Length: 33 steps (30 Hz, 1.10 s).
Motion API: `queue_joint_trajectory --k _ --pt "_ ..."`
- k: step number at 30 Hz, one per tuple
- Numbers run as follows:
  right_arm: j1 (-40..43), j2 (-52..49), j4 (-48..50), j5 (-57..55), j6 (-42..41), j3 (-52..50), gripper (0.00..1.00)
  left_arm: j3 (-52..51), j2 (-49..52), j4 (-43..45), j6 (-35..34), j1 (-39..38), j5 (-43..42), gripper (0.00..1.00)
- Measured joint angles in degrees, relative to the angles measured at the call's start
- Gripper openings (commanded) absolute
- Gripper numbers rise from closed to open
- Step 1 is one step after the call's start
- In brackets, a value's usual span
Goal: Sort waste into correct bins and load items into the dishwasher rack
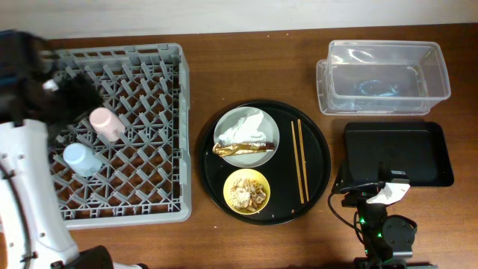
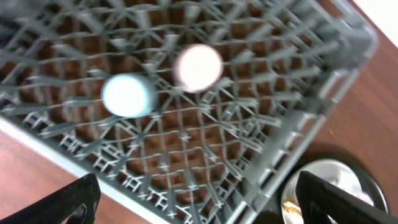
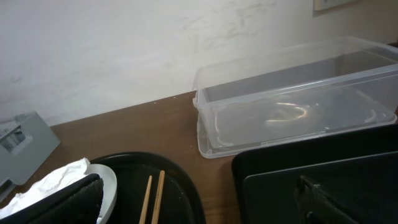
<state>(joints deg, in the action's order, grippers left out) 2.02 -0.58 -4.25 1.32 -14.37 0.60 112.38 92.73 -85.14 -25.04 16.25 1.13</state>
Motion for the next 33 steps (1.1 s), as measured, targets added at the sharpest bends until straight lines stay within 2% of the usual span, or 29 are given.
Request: queue_joint_trajectory --k 5,7,10,14,18,19,21,25,29,31,33 --pt "0.0 0.0 0.7 0.1 0.0 0.0 0.99 0.0 0.0 -1.4 0.0 3.3 0.2 0.99" --pt "0.0 0.0 4.9 2.6 -1.5 0.0 0.99 0.0 0.0 -1.4 0.0 3.5 0.2 0.99" --pt "0.0 0.0 13.9 16.4 -13.7 0.0 0.99 0.0 0.0 -1.4 0.0 3.5 0.2 0.99" --pt "0.0 -0.1 17.4 32.3 -32.2 0.0 0.98 0.0 0.0 -1.4 0.0 3.5 0.2 1.0" --pt "0.0 -0.2 30.2 31.6 -49.4 0.0 0.99 0.0 0.0 -1.5 0.0 3.5 0.2 1.0" --pt "-0.1 -0.2 34.6 29.7 -52.9 0.0 0.99 0.0 0.0 -1.4 0.0 3.5 0.2 0.99" --pt "-0.1 0.0 36.9 26.4 -57.4 1.1 0.99 0.0 0.0 -1.5 0.0 3.5 0.2 0.99" --pt "-0.1 -2.5 28.0 21.4 -58.9 9.7 0.98 0.0 0.0 -1.5 0.0 3.5 0.2 0.99" --pt "-0.2 -20.4 -5.2 22.8 -43.8 42.1 0.98 0.0 0.0 -1.4 0.0 3.5 0.2 0.99" --pt "-0.2 -34.3 -25.0 24.1 -31.2 61.5 0.99 0.0 0.0 -1.6 0.0 3.5 0.2 0.99" --pt "-1.3 -46.8 -42.4 24.7 -21.2 76.8 0.98 0.0 0.0 -1.6 0.0 3.5 0.2 0.99"
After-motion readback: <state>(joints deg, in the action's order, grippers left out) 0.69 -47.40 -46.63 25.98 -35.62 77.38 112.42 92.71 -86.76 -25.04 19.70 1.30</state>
